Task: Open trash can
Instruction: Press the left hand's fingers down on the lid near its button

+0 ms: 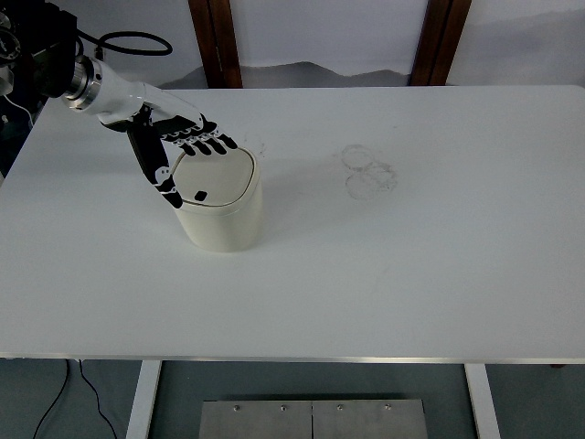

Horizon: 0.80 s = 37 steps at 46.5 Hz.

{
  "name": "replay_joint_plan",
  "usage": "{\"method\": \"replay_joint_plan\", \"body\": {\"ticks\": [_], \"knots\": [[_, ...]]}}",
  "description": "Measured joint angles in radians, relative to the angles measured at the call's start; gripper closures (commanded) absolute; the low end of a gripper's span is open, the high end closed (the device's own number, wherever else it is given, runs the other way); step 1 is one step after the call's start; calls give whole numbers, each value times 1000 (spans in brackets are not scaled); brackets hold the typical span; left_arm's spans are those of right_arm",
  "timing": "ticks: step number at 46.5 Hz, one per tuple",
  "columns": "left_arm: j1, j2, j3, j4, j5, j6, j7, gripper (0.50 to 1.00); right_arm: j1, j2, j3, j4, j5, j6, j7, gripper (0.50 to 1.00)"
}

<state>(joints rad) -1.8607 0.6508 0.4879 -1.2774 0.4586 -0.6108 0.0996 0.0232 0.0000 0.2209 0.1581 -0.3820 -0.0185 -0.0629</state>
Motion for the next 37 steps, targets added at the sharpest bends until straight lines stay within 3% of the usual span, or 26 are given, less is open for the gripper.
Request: {"method": "replay_joint_plan", "body": {"ticks": [37], "knots": [[25,-14,49,0,0,0,1,500,1,0,0,0,1,0,0,505]]}}
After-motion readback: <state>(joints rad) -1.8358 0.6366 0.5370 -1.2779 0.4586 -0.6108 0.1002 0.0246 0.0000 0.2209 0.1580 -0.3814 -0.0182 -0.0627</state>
